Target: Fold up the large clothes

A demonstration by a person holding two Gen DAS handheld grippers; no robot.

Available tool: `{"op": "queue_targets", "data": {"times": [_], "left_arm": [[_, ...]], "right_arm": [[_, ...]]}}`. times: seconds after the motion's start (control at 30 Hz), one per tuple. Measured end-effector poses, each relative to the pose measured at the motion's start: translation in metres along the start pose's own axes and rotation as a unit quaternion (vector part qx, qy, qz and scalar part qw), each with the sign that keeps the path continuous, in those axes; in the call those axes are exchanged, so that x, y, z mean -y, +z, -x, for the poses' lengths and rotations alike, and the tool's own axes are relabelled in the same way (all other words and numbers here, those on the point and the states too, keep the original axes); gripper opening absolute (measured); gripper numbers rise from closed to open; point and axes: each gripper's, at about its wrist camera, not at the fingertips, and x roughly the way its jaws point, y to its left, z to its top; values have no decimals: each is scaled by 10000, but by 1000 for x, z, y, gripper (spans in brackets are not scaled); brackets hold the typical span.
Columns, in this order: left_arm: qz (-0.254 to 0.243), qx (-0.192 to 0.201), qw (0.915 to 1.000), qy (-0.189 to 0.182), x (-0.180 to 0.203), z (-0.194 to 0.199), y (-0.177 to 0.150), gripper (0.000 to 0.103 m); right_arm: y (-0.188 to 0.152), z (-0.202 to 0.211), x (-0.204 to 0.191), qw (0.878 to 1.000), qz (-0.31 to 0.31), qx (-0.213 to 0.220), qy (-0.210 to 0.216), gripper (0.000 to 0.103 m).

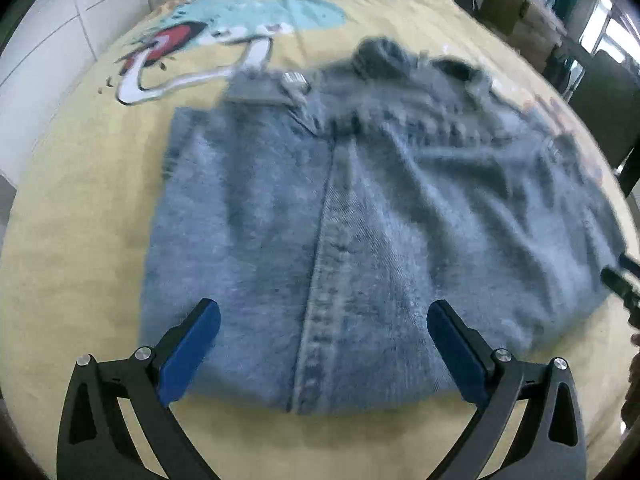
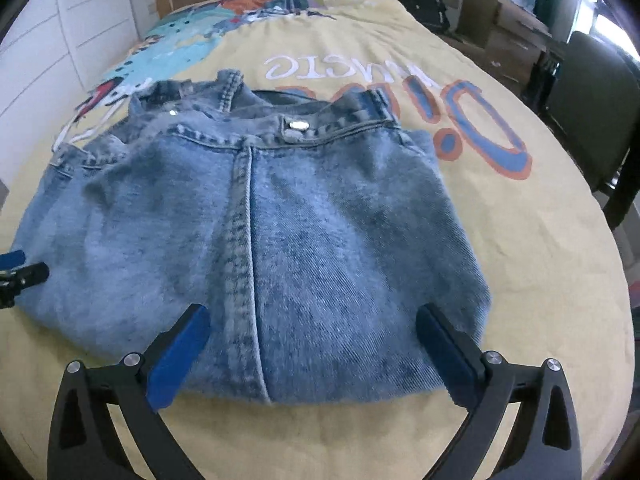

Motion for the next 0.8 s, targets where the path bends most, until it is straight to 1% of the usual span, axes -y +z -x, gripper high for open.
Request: {"op": "queue_targets", "data": {"times": [0.1, 0.13, 0.17, 0.23, 0.27, 0.33, 0.4, 0.43, 0.47, 0.5, 0.57, 0.6, 0.63, 0.67, 0.7, 0.73, 0.77, 0.8], "left_arm": [[310, 283, 9990, 132, -30, 25, 3, 102], [427, 277, 9985, 177, -39, 26, 4, 102], [628, 178, 9976, 233, -54, 24, 5, 102], [1043, -181, 9942, 213, -80, 10, 5, 102], [1291, -370, 9908, 192, -93, 0, 4, 102], [1692, -545, 9840, 136, -109, -16, -1, 102], [1985, -671, 9773, -330, -116, -30, -6, 102], [2029, -647, 9765, -337, -115, -31, -6, 102], [1976, -608, 9779, -304, -111, -30, -5, 101], [1904, -623, 9789, -402, -106, -29, -4, 101], [1695, -794, 9796, -730, -92, -32, -1, 101], [1539, -833, 9823, -664, -84, -33, 1, 101], [1454, -839, 9841, -587, -79, -33, 3, 94], [1423, -853, 9842, -622, -76, -33, 5, 80], [1499, -838, 9826, -711, -76, -32, 6, 73], [1625, -796, 9805, -770, -78, -30, 7, 51], [1752, -799, 9786, -728, -80, -27, 9, 36], [1846, -825, 9762, -780, -80, -26, 11, 29]], "right_arm": [[-11, 23, 12, 10000, -5, 42, 31, 102], [-17, 30, 18, 10000, -24, 38, 7, 102], [-20, 34, 22, 10000, -59, 13, -11, 102], [-32, 45, 35, 9997, -249, -62, -14, 102], [-38, 50, 41, 9993, -356, -79, -9, 102], [-47, 57, 50, 9988, -479, -93, -67, 102], [-55, 61, 57, 9982, -562, -123, -181, 102], [-59, 62, 61, 9977, -628, -163, -218, 102], [-62, 62, 66, 9971, -692, -208, -230, 102], [-66, 62, 69, 9965, -753, -260, -242, 102], [-69, 63, 73, 9959, -804, -326, -270, 102], [-71, 63, 74, 9958, -811, -342, -258, 102], [-71, 62, 75, 9958, -809, -331, -253, 102], [-71, 62, 74, 9959, -811, -320, -259, 102], [-72, 62, 74, 9958, -826, -304, -247, 102], [-72, 62, 73, 9957, -862, -283, -196, 102], [-72, 62, 72, 9956, -888, -272, -149, 102], [-72, 62, 71, 9955, -909, -264, -64, 102]]}}
